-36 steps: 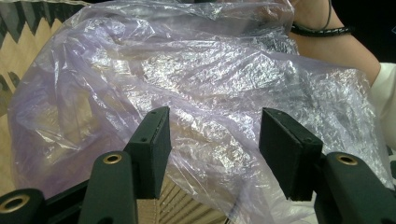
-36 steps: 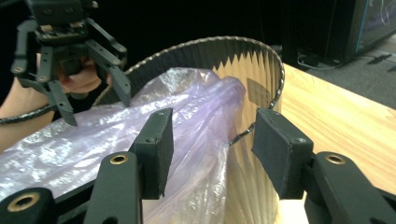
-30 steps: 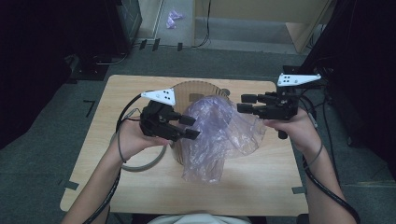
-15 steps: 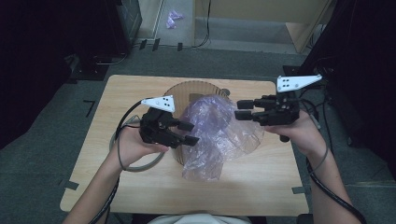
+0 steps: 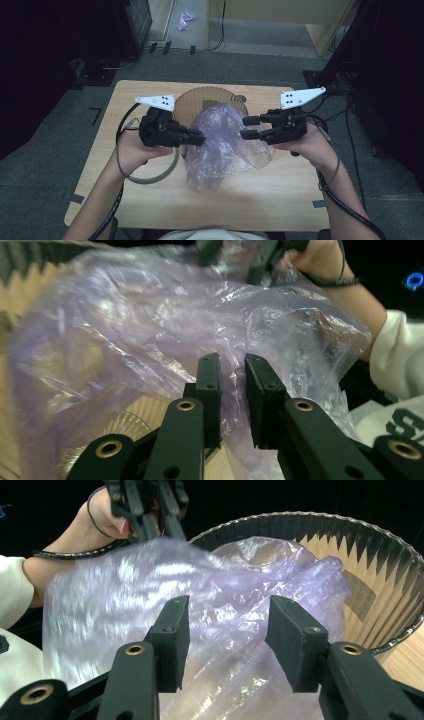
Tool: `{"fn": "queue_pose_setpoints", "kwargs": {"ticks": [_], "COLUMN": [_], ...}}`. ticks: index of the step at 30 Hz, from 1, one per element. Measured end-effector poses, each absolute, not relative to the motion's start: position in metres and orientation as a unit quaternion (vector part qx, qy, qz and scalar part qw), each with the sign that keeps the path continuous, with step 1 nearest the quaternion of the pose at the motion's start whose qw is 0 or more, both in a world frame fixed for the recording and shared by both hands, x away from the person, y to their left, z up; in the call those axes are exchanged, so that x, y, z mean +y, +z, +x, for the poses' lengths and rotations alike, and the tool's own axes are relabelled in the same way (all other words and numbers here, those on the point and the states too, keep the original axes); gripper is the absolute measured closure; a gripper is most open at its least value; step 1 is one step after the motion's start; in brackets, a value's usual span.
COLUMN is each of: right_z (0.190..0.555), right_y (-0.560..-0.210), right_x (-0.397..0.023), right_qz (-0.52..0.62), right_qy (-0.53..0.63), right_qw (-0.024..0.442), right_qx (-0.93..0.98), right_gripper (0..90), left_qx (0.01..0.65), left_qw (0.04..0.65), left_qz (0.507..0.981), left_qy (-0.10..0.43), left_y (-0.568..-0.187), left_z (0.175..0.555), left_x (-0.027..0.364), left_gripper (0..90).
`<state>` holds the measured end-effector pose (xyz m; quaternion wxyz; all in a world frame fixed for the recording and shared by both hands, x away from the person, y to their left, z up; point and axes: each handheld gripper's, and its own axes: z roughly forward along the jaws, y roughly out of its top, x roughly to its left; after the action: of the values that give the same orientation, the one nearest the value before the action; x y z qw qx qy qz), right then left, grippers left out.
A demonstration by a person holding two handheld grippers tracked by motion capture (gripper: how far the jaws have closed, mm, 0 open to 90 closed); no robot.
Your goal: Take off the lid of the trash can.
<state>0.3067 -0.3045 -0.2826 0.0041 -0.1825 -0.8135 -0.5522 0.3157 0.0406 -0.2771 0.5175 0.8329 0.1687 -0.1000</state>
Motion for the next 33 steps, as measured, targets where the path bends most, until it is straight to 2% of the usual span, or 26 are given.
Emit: {"fn": "queue_pose_setpoints", "kwargs": {"ticks": [11,15,21,28,31,33], "right_z": [0.316,0.322,0.322,0.331,0.336,0.338], "right_y": [-0.284,-0.288,-0.287,-0.293,-0.296,-0.298], "right_x": [-0.297,-0.294,-0.297,-0.297,-0.297,-0.297], "right_qz": [-0.188,-0.194,-0.199,-0.21,-0.222,-0.231], "right_qy": [-0.552,-0.552,-0.561,-0.551,-0.542,-0.532], "right_qw": [-0.008,-0.02,-0.022,-0.028,-0.039,-0.042], "right_qx": [-0.812,-0.811,-0.803,-0.807,-0.809,-0.814], "right_gripper": [46.3,41.7,41.5,41.6,48.3,58.8], "left_qx": [0.212,0.222,0.233,0.244,0.249,0.252], "left_qw": [0.522,0.522,0.531,0.536,0.535,0.534], "left_qz": [0.82,0.817,0.807,0.801,0.8,0.799], "left_qy": [-0.101,-0.1,-0.108,-0.108,-0.109,-0.112], "left_y": [-0.275,-0.276,-0.279,-0.282,-0.284,-0.285], "left_z": [0.349,0.357,0.367,0.376,0.379,0.38], "left_x": [0.051,0.052,0.061,0.067,0.07,0.072], "left_gripper": [77.7,77.8,77.1,80.6,82.8,84.9]}}
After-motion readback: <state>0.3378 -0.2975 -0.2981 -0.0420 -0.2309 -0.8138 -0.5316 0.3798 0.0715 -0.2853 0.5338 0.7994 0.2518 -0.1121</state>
